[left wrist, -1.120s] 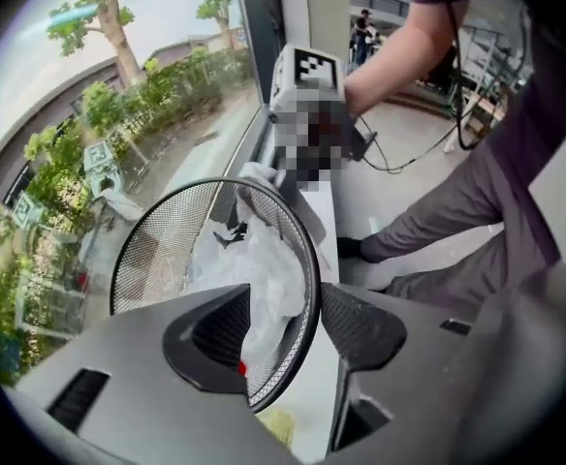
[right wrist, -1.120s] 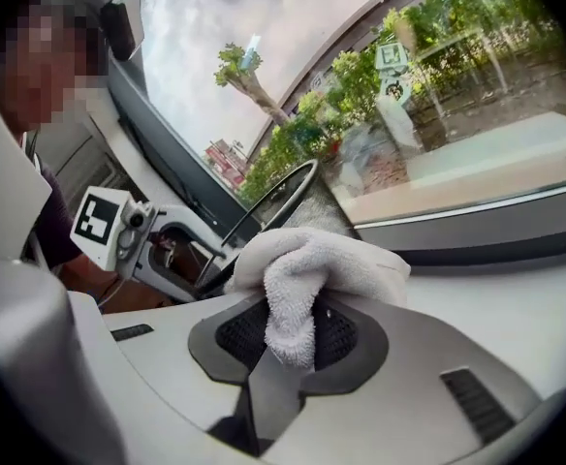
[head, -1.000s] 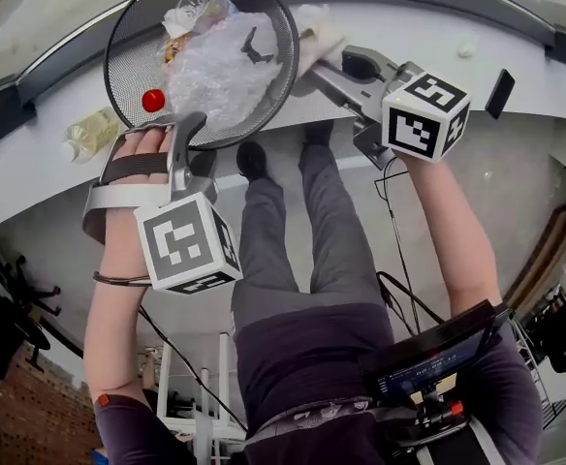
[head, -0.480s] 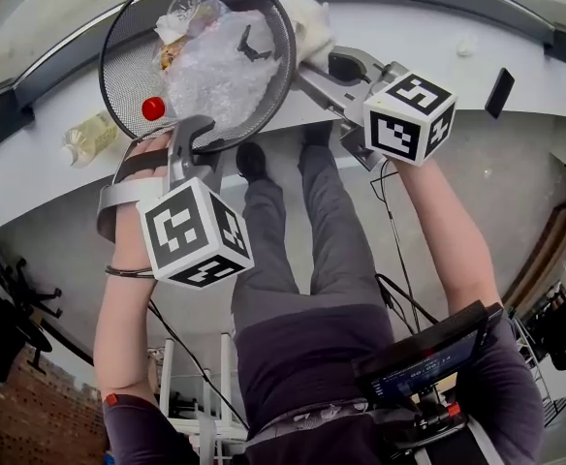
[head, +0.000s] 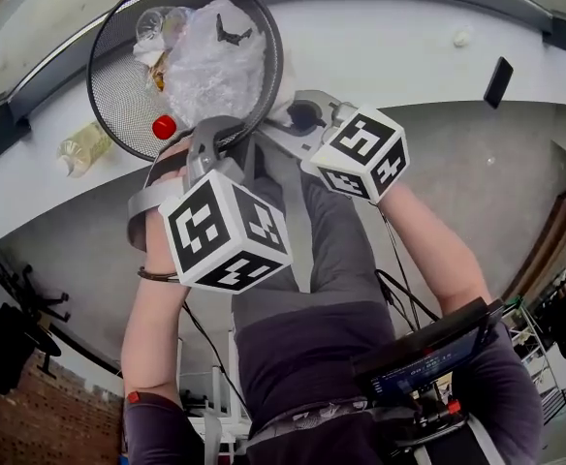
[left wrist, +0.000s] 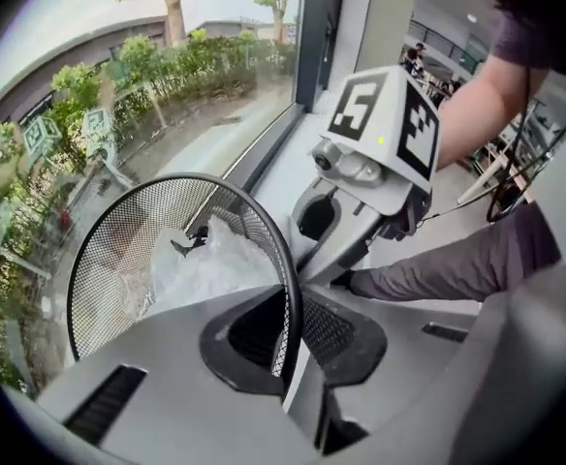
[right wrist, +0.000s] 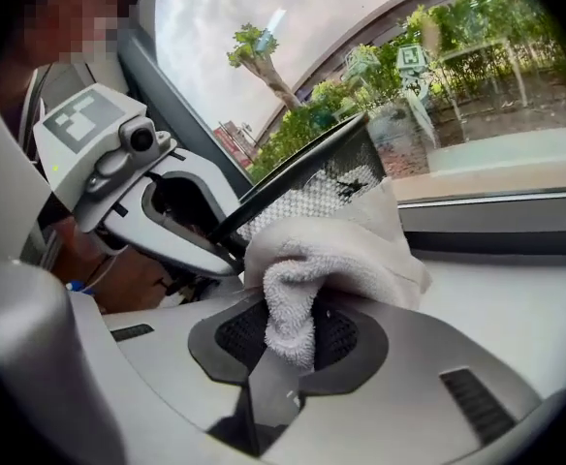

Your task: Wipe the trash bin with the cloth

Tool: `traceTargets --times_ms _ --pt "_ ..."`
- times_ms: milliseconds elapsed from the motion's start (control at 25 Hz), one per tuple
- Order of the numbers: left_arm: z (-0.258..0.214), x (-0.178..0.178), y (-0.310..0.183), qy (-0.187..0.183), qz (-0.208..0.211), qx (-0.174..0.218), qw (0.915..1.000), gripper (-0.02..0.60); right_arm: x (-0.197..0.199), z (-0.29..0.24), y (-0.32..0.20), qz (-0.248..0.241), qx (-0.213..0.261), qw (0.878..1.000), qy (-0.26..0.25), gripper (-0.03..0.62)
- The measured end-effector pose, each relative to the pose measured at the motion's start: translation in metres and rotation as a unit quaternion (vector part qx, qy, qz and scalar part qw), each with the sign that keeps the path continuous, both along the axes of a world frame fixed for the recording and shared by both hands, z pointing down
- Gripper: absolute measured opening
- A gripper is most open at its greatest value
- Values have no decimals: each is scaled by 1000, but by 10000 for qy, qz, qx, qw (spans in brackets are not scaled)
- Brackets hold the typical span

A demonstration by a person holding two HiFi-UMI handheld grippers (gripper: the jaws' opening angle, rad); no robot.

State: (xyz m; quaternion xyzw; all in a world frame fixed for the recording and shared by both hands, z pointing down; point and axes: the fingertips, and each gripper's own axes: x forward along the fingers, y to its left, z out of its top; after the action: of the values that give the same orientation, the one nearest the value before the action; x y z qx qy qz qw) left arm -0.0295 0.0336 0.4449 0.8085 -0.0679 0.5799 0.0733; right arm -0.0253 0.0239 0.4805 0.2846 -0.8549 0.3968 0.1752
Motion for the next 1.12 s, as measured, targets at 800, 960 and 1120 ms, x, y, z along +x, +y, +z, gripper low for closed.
traceTargets --times_ms 800,960,1120 --pt "14 -55 -10 -811 662 301 9940 132 53 -13 -74 828 297 9957 292 75" --pt "9 -42 -10 -685 314 165 9970 114 29 -7 -39 302 158 9989 328 75" --pt "6 -20 -5 -421 -69 -10 9991 85 -1 -2 -3 -82 -21 9999 143 75"
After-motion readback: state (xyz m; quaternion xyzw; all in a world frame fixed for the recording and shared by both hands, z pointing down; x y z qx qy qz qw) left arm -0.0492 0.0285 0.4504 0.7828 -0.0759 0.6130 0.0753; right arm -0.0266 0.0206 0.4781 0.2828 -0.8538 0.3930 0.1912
